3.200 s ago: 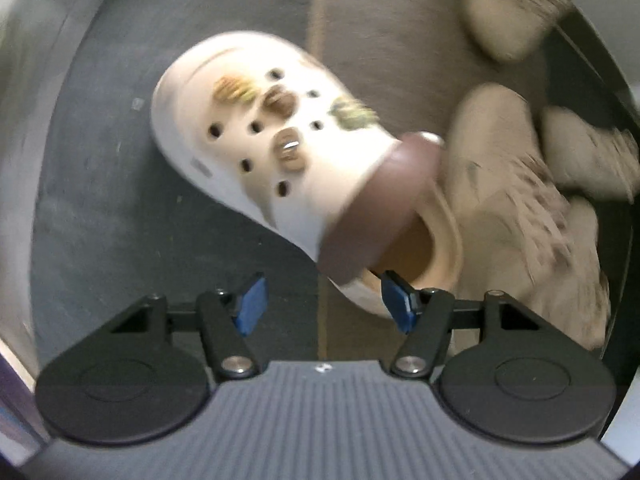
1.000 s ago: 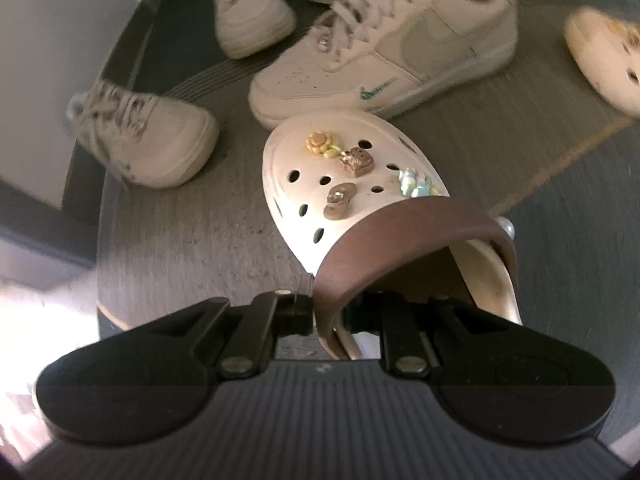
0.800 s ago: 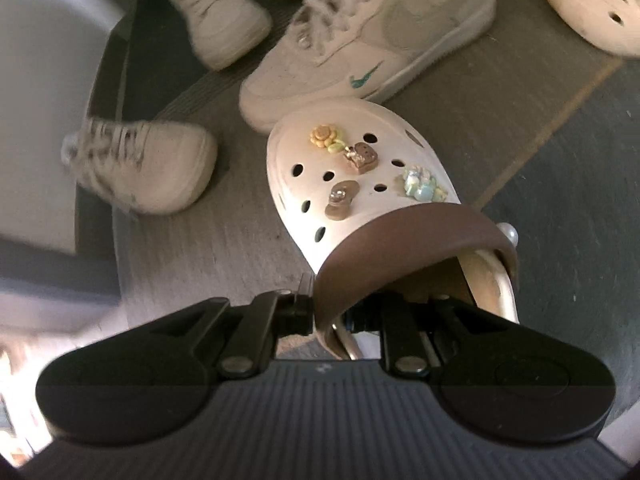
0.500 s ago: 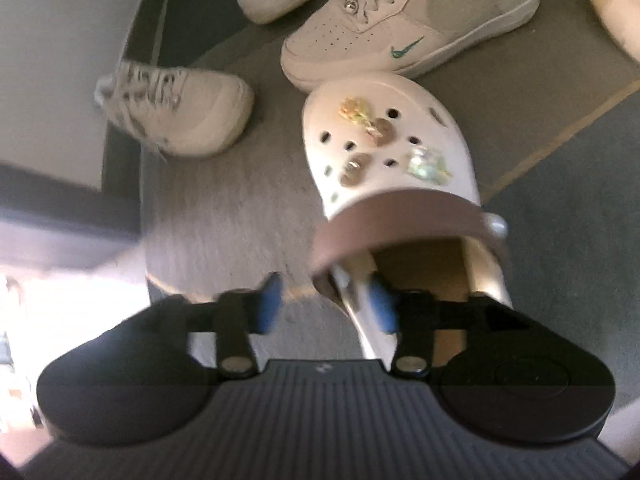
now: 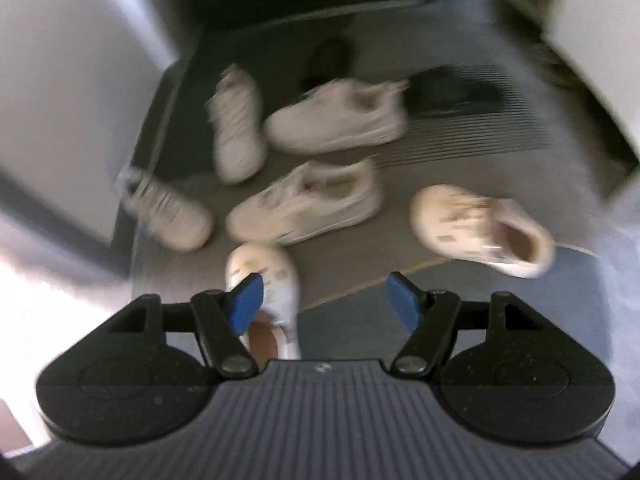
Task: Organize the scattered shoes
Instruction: 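Grasp a white clog by its strap with the left tool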
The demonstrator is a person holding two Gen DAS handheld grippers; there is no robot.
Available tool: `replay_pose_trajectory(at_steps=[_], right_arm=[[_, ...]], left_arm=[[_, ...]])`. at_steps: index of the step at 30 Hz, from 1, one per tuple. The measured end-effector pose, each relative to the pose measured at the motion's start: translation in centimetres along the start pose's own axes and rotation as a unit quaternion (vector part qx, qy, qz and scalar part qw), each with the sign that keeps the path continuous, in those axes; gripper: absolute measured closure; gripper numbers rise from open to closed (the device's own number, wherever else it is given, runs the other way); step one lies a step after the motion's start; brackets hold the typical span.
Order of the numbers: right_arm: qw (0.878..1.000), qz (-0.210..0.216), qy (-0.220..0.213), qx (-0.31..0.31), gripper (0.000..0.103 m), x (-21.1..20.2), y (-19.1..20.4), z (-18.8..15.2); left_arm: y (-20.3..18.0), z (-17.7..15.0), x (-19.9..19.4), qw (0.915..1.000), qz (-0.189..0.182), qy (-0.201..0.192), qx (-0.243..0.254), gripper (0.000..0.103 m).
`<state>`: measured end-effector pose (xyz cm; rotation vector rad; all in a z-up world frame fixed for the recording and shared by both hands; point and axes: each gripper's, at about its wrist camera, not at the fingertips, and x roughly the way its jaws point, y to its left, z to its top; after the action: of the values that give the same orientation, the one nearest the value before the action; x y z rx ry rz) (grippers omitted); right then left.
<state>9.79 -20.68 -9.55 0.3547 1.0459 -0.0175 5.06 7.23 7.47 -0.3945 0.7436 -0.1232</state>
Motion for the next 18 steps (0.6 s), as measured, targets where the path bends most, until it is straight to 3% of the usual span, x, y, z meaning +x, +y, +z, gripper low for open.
replay_pose_trajectory(at_steps=[2,3,5,8,11,14,18], right_arm=[[0.998,0.016,-0.034,0.041,0.029,-3.4,-2.5,0.5],[0.997,0.027,-0.051,0.056,0.015,-4.7,-3.4,0.5],[0.992,0.048,-0.086,0.081,0.0,-7.0,-5.0,0.2],[0.984,0.065,-0.133,0.099,0.0,-10.1,-6.5,-1.1],[0.978,0.072,-0.168,0.101,0.0,-12.2,-7.6,-2.5],[0.972,0.076,-0.19,0.114,0.0,-13.3,-9.4,-3.5],[0.958,0.108,-0.192,0.185,0.0,-13.5,-13.5,-4.3]], left_arm=[[-1.0,0.3,0.9,0.9996,0.015,-0.007,0.022,0.0],[-1.7,0.5,1.9,0.9989,0.023,-0.005,0.04,0.0],[-3.1,0.2,4.4,0.9977,0.034,0.011,0.058,0.0],[-4.6,-0.9,8.2,0.9943,0.046,0.054,0.08,0.0],[-6.6,-3.2,13.6,0.9851,0.06,0.101,0.125,0.0],[-8.4,-6.0,18.3,0.9752,0.078,0.115,0.173,0.0],[-10.6,-10.6,24.0,0.9585,0.09,0.132,0.236,0.0]])
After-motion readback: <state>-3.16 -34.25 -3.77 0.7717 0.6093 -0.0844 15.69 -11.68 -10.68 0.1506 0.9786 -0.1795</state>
